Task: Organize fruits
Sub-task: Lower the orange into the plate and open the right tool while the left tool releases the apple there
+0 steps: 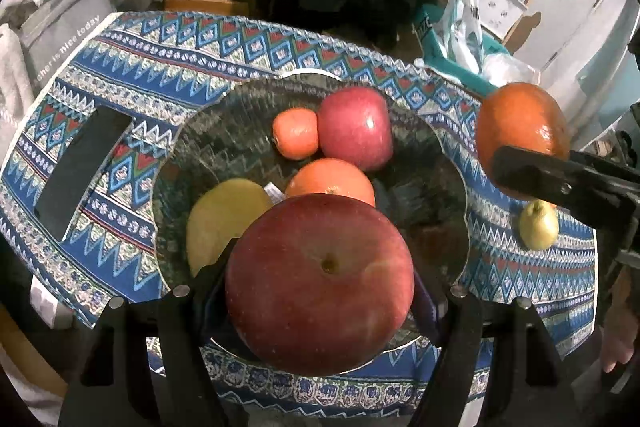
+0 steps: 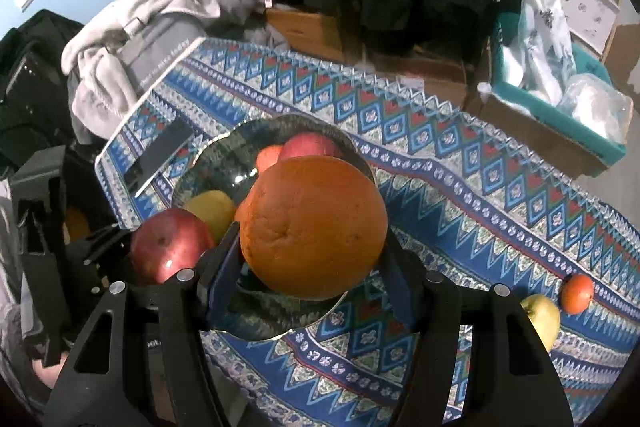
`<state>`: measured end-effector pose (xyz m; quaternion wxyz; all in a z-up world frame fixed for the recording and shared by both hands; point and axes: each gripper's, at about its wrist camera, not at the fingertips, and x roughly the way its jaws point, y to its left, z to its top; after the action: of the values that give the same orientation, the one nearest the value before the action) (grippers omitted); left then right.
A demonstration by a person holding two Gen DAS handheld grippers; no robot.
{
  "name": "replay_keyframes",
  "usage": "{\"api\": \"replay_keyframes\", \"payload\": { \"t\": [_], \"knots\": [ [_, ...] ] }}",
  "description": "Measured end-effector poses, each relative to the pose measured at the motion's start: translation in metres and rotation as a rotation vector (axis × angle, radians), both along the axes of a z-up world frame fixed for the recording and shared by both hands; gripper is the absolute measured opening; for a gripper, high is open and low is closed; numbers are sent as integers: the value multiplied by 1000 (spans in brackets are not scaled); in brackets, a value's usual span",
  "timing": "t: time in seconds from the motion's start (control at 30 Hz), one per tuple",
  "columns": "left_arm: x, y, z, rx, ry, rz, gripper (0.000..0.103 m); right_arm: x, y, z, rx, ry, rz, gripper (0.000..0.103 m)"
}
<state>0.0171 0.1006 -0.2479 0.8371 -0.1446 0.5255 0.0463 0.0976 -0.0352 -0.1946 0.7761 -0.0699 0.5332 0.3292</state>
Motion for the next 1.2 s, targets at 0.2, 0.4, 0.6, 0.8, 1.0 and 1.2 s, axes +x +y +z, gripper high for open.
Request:
{"api": "replay_keyframes", "payload": {
  "t": [0.2,0.4,0.6,0.8,1.0,1.2],
  "knots": [
    [1,-4,-9,14,26,-5,76,-2,7,-16,-15,40,17,65],
    [3,-5,-19,-10,58,-7,76,-2,13,-31,-35,69,26,64],
    [5,-5,-32,-41,114,0,76,2,15,-43,-45,98,14,65],
    [7,-6,-34,-26,135,-3,76,5,16,-54,-51,129,8,65],
    [6,-3,-30,-30,126,7,76,6,20,-61,-57,148,18,65],
    [5,-2,-22,-17,102,18,76,5,20,-58,-40,140,14,64]
  ]
}}
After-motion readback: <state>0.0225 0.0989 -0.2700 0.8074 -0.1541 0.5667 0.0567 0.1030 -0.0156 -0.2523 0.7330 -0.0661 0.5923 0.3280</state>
